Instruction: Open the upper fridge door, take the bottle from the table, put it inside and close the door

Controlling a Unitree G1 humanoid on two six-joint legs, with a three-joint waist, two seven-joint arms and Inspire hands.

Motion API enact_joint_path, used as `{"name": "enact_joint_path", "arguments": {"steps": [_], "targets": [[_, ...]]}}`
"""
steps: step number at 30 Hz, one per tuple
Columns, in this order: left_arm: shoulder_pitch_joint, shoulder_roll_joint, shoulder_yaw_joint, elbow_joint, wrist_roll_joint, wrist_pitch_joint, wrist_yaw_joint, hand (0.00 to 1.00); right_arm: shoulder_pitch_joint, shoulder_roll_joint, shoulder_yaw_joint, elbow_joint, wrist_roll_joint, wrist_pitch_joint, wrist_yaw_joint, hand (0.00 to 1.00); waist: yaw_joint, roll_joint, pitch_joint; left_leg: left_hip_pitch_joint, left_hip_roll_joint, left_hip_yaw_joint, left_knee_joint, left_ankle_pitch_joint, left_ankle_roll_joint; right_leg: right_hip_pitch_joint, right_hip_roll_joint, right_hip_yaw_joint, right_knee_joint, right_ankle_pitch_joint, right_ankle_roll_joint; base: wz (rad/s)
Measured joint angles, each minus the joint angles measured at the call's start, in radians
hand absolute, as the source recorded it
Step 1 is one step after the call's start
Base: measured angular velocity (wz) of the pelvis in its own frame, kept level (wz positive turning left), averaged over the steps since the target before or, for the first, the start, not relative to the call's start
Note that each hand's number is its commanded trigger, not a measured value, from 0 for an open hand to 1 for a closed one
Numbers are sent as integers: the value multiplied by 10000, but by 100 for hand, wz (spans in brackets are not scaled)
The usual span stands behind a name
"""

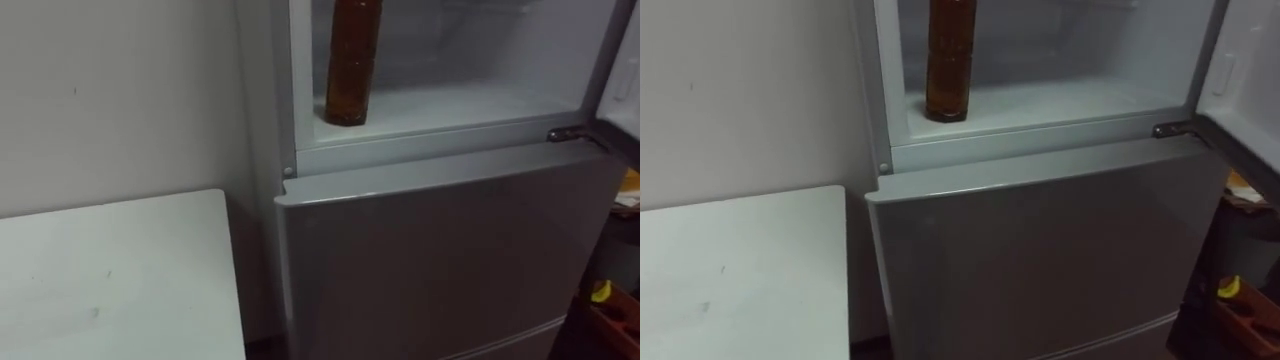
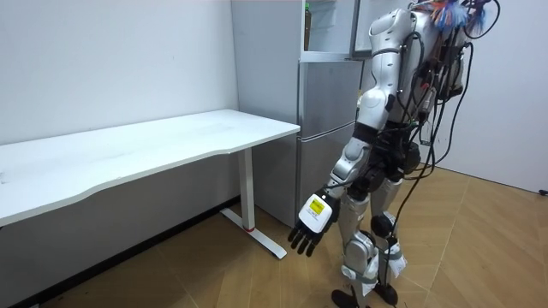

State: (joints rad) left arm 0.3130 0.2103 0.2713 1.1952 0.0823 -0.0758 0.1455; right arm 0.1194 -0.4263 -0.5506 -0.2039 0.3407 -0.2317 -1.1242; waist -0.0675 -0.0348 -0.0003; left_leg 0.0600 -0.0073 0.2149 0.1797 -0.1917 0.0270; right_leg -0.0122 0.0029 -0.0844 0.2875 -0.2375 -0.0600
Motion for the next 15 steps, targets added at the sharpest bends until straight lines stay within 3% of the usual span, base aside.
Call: {"name": "enact_joint_path", "arguments": {"steps": [4, 15], "targets": [[-3, -13, -3, 22, 0, 18, -1, 0, 0, 0, 178, -247, 0, 1, 451, 0, 134, 103, -15, -1, 3, -1, -35, 5, -5, 55, 6, -25, -156, 58, 5, 0], [-6, -40, -138, 20, -15, 40, 0, 0, 0, 0, 560, -474, -28, 24, 706, 0, 211, 92, -13, 35, -8, 18, -116, 8, -5, 140, 5, -43, -311, 67, 21, 0]]}}
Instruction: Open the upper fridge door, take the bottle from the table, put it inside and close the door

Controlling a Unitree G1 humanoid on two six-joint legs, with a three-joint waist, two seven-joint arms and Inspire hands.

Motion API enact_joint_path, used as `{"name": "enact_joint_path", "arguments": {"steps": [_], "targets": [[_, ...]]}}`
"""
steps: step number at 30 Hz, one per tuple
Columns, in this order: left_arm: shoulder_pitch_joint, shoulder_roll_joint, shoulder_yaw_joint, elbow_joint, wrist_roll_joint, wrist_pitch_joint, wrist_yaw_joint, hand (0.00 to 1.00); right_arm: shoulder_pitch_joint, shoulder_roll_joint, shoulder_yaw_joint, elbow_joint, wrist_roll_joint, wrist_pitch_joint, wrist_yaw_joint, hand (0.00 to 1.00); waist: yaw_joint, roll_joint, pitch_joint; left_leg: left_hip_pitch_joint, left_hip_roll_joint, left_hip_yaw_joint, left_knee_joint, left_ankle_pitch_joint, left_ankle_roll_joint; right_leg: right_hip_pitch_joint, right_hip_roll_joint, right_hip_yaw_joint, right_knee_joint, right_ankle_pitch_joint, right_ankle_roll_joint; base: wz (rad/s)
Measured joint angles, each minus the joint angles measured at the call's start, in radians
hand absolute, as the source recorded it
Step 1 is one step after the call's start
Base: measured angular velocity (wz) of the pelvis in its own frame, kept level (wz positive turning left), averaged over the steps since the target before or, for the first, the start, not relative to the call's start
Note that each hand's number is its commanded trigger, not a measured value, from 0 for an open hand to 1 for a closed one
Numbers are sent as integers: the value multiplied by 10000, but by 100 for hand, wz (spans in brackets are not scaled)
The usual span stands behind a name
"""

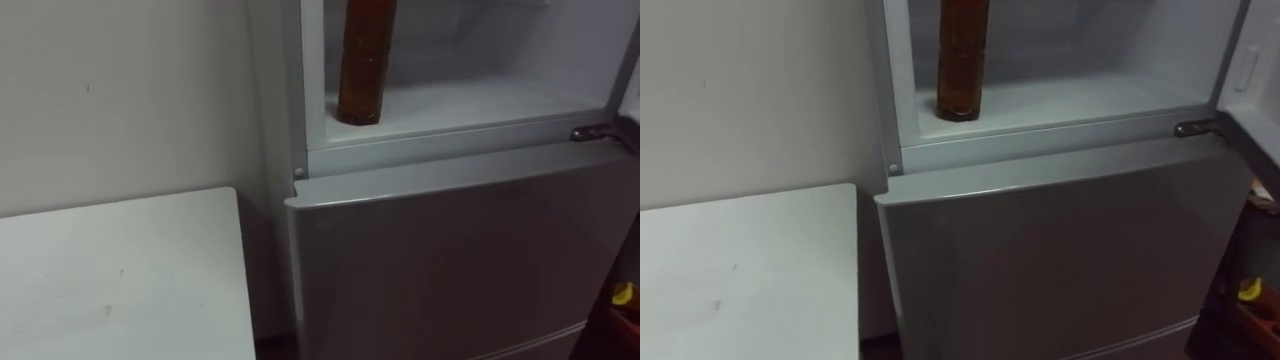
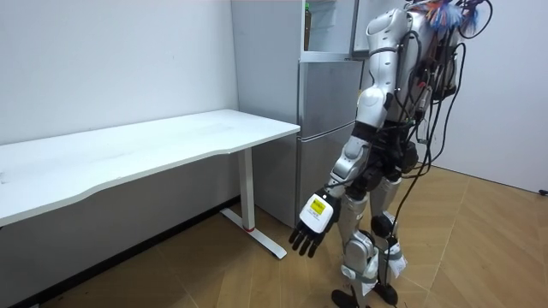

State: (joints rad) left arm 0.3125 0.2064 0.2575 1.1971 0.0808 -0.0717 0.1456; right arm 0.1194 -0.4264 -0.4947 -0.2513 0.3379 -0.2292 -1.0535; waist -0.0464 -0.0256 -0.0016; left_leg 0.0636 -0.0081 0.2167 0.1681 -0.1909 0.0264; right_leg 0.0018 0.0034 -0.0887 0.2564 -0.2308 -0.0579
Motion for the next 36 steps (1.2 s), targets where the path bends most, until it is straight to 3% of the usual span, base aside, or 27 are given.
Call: {"name": "enact_joint_path", "arguments": {"steps": [5, 15, 18, 28, 36], "targets": [[-37, -28, -292, 4, -64, -3, -2, 0, -1, 0, 340, -46, -391, 1, 17, 0, 30, -45, 9, -2, 2, -6, 0, 0, 0, 9, -4, -11, -9, -2, 1, 0], [-109, -29, -304, -36, 7, -4, -6, 0, 0, 0, 807, -488, -1121, 4, 1212, 0, 102, -79, 10, 44, 7, -26, 5, 0, 0, 77, -2, 21, -22, 13, 2, 0], [-144, -25, -613, -78, 15, 24, 33, 0, -3, 1, 1024, -681, -1118, 6, 1464, 0, 125, -115, 23, 160, 16, -81, 10, -1, 0, 304, -20, -109, -170, 29, -6, 9], [-372, -15, -1446, -131, 25, 31, 68, 0, -20, 81, 2063, -804, -1081, -1, 3404, 0, 351, -117, 46, 195, 117, -58, 21, 0, -3, 509, 9, -241, -423, 155, -1, 4], [-408, -23, -1438, -77, 325, 214, 80, 0, -49, 193, 2311, -806, -1129, 0, 4199, 0, 625, -49, 41, 164, 114, -72, -3, -2, -3, 526, 15, -264, -491, 186, 12, 0]]}}
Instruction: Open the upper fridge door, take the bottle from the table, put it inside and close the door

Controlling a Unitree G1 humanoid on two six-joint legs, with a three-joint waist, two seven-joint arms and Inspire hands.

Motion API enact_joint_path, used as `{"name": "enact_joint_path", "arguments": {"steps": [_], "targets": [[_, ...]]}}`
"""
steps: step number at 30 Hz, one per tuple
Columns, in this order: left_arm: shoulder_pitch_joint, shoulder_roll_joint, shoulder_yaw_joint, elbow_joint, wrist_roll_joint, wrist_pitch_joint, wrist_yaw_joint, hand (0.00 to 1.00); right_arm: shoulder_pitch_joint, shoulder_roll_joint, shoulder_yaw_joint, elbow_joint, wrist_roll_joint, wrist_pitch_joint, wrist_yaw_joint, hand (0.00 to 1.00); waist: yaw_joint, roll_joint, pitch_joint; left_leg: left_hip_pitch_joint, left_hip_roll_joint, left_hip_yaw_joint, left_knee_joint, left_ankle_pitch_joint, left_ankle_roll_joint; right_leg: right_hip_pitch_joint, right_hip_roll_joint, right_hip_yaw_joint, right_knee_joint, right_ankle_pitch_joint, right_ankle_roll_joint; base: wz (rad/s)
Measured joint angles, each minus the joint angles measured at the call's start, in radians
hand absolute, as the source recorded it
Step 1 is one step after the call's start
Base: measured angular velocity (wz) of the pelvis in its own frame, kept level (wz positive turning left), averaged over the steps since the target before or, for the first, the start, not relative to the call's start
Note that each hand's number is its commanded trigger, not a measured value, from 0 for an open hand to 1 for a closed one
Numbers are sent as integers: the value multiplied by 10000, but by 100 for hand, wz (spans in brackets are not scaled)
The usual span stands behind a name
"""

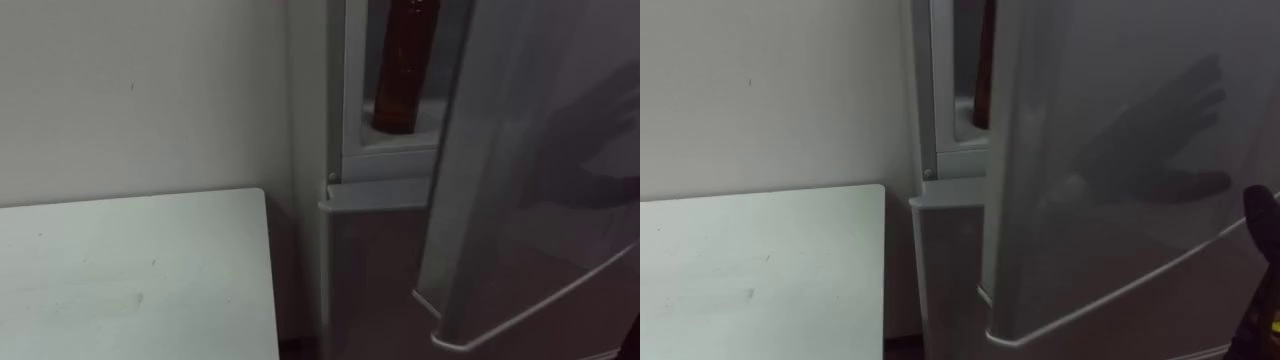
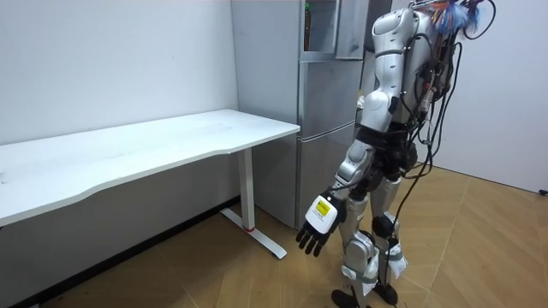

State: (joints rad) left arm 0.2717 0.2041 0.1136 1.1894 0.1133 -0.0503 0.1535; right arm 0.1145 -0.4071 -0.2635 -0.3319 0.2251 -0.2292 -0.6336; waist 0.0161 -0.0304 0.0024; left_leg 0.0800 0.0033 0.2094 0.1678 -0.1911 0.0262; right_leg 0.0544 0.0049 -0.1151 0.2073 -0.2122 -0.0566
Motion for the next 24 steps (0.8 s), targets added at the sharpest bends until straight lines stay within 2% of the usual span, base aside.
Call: {"name": "enact_joint_path", "arguments": {"steps": [4, 14, 24], "targets": [[-54, -8, 12, 0, 100, 83, 0, 0, -33, 17, 74, 0, -5, 26, 297, 0, 172, 61, -3, 2, -2, -19, -17, 0, -1, 2, 0, -3, -10, 0, -1, 0], [-81, -8, 14, -24, 191, 243, 0, 0, -265, 173, 143, 0, -3, 123, 551, 0, 204, 13, -6, -8, -7, 1, -15, 0, 0, 2, -9, -10, -24, -1, 1, 0], [-134, -6, -168, 1, 188, 284, -72, 0, -798, 178, 1004, 1, -7, 216, 781, 0, 189, -11, -9, -7, -5, -20, 1, 0, 0, 4, -11, -6, -22, 0, 2, 0]]}}
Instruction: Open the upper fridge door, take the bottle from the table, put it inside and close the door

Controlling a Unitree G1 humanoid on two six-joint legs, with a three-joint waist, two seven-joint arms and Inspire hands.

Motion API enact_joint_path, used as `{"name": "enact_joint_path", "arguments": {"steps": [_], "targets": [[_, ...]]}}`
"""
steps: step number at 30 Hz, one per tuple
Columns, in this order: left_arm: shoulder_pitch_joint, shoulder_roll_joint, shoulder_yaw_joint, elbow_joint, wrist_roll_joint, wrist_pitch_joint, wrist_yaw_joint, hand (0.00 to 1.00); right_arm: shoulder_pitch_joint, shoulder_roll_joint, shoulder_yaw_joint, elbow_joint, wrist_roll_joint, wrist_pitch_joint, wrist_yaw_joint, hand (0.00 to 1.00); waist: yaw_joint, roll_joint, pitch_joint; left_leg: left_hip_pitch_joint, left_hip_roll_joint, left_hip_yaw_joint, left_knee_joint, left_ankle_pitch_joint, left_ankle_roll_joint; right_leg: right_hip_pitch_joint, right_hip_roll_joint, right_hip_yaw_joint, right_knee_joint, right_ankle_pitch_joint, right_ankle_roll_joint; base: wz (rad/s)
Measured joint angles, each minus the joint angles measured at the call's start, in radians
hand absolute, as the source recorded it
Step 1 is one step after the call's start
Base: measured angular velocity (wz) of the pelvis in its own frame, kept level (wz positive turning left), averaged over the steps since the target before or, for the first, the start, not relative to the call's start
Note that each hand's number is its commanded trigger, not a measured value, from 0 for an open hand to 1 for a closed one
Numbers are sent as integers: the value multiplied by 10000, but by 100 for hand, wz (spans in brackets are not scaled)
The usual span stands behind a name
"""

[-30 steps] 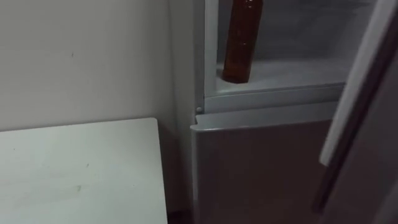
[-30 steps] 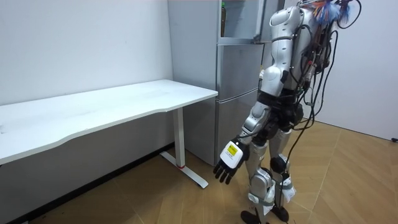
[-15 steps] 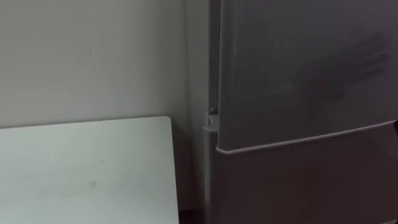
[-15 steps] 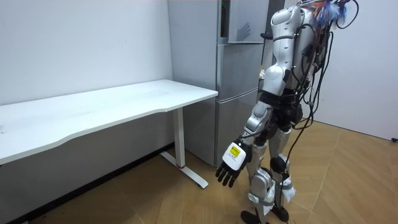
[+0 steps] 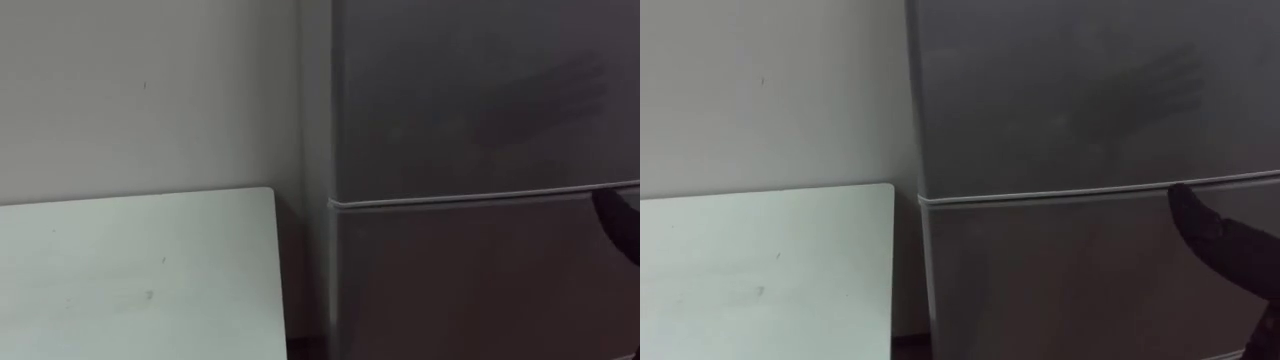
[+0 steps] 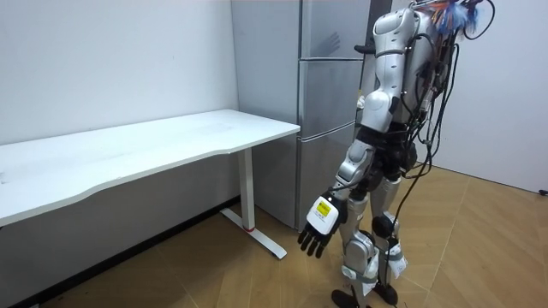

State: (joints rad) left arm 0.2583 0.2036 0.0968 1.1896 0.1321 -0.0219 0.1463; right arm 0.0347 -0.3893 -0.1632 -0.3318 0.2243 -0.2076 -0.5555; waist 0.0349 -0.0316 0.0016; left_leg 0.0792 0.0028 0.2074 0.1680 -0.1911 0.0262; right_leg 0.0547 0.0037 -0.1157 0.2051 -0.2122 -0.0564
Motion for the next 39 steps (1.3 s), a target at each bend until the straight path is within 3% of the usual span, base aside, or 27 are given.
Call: {"name": "enact_joint_path", "arguments": {"steps": [15, 23, 25, 30, 39], "targets": [[-19, 2, -37, -6, -10, -18, 1, 0, -560, 5, 644, 58, -27, 15, 45, 0, 69, 42, 8, 11, -6, -71, -1, 0, 0, 32, -1, -57, -29, 3, -1, 0], [-254, 2, -34, 19, -2, -13, -17, 0, -624, 7, 648, 64, -20, 13, 69, 0, 339, 86, 78, 3, -12, -161, 6, 0, 0, 66, -4, -117, -40, 4, -3, 1], [-383, 1, -27, 75, 62, -7, -17, 0, -659, 7, 762, 122, -296, 13, 32, 0, 535, 19, 132, 1, -6, -166, -6, 1, -1, 68, 3, -122, -58, 6, -7, 0], [-427, -1, -159, 115, 82, 10, -15, 0, -1380, 89, 1477, 895, -830, 9, -210, 0, 559, -3, 98, 12, -5, -201, 2, 2, -4, 156, -2, -253, -167, 37, -15, 4], [-445, 37, -217, 82, 401, 231, -19, 0, -2075, 273, 1521, 1763, -1423, 225, -687, 0, 592, -104, 55, 6, -4, -218, 65, 5, 2, 193, -2, -263, -190, 120, 2, 0]]}}
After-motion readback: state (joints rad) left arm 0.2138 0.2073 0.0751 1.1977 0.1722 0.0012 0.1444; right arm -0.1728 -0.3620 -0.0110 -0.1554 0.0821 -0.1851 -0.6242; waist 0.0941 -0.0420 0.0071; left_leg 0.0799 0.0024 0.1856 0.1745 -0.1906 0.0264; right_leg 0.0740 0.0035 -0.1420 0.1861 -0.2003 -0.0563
